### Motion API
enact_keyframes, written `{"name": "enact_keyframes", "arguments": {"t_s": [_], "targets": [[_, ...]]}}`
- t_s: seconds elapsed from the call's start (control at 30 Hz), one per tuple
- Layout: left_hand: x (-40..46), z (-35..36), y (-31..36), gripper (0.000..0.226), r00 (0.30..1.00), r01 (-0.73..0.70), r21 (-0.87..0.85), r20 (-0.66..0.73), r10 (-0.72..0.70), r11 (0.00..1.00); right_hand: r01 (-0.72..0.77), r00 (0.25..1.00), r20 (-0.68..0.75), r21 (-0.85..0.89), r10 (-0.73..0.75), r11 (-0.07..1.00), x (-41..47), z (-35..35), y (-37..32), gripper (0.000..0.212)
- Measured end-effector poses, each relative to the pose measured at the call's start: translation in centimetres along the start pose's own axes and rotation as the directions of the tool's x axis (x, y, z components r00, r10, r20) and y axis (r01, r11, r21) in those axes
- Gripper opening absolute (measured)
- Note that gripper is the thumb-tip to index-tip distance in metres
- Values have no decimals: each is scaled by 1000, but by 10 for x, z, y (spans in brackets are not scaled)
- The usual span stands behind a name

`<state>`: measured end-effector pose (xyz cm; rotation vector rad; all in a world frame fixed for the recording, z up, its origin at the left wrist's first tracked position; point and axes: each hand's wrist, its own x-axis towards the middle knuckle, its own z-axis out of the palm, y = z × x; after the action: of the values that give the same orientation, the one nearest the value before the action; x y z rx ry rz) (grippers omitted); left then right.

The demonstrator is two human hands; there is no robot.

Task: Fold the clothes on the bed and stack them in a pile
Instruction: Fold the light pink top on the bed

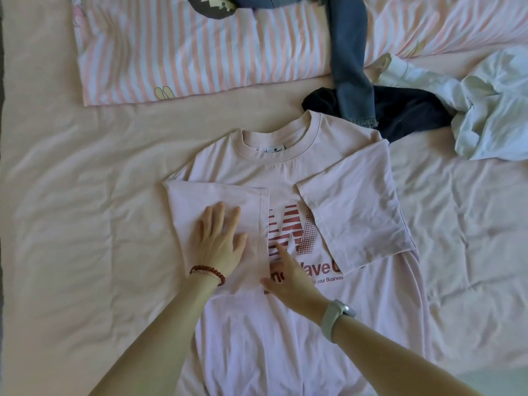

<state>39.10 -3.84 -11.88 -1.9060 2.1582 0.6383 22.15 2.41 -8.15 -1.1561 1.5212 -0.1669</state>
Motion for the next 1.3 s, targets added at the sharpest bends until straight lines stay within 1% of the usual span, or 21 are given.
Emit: {"name": "enact_keyframes", "arguments": {"t_s": [0.07, 0.13, 0.17, 0.27, 0.33, 0.37, 0.43, 0.47, 0.5, 0.6, 0.67, 0.73, 0.8, 0.9, 0.93, 1.0, 1.07, 1.13, 1.2, 1.27, 1.3], "targets": [[3, 3, 2, 64, 1000, 6, 47, 0, -6, 999, -3, 1000, -27, 95, 5, 995, 0, 6, 3, 73], [2, 4, 8, 71, 1000, 23, 79, 2, -23, 997, -31, 999, 19, 156, 28, 987, -1, 7, 1, 70], [0, 4, 12, 73, 999, 33, 103, 7, -34, 994, -45, 998, 54, 117, 38, 992, -3, 6, 1, 66], [-2, -4, 20, 74, 999, 52, 91, -14, -51, 994, 22, 994, 110, -211, 1, 977, -12, -9, 5, 57], [6, -15, 22, 63, 990, 11, -6, -140, -11, 1000, 89, 994, -30, -280, -101, 956, -7, -38, 4, 54], [14, -22, 20, 57, 972, -30, -15, -234, 26, 999, 133, 972, -148, -299, -183, 945, 1, -58, 3, 54], [37, -39, 14, 56, 940, -60, 7, -336, 59, 998, 190, 865, -348, -438, -361, 878, 27, -105, -2, 52], [50, -48, 10, 61, 947, -33, 9, -319, 34, 999, 169, 825, -386, -528, -413, 832, 42, -130, -4, 51], [63, -55, 4, 67, 963, 6, 14, -269, -2, 1000, 116, 816, -388, -616, -428, 779, 57, -155, -7, 53], [103, -70, -18, 91, 994, 98, 73, -55, -94, 992, 8, 867, -302, -787, -397, 617, 97, -212, -11, 67], [122, -79, -29, 104, 986, 143, 54, 75, -146, 988, -8, 900, -267, -798, -343, 602, 119, -237, -15, 76], [134, -84, -36, 109, 973, 202, 14, 110, -202, 979, -46, 939, -259, -744, -225, 667, 135, -253, -23, 82], [143, -87, -42, 98, 964, 261, -79, 76, -255, 962, -91, 957, -252, -728, -141, 679, 146, -261, -31, 78], [148, -95, -44, 39, 972, 235, -363, 78, -222, 902, -103, 964, -239, -740, -116, 665, 153, -264, -43, 48], [145, -97, -43, 31, 979, 200, -397, 49, -197, 896, -89, 961, -245, -710, -126, 698, 152, -262, -45, 36], [135, -100, -37, 40, 986, 121, -402, -54, -156, 907, -29, 928, -293, -675, -231, 738, 143, -257, -45, 22], [112, -105, -28, 41, 970, 1, -363, -228, -89, 932, 99, 804, -320, -759, -501, 644, 125, -254, -40, 19], [79, -106, -23, 43, 921, -109, -280, -391, -9, 954, 216, 686, -265, -815, -678, 537, 97, -251, -29, 21], [40, -102, -18, 46, 850, -199, -165, -520, 86, 966, 264, 646, -207, -843, -735, 470, 67, -246, -14, 29], [-2, -92, -12, 47, 806, -264, -81, -567, 173, 961, 301, 634, -154, -853, -758, 425, 36, -239, 7, 35], [-22, -86, -10, 45, 803, -277, -58, -563, 197, 959, 321, 628, -128, -856, -767, 405, 20, -234, 18, 36]]}}
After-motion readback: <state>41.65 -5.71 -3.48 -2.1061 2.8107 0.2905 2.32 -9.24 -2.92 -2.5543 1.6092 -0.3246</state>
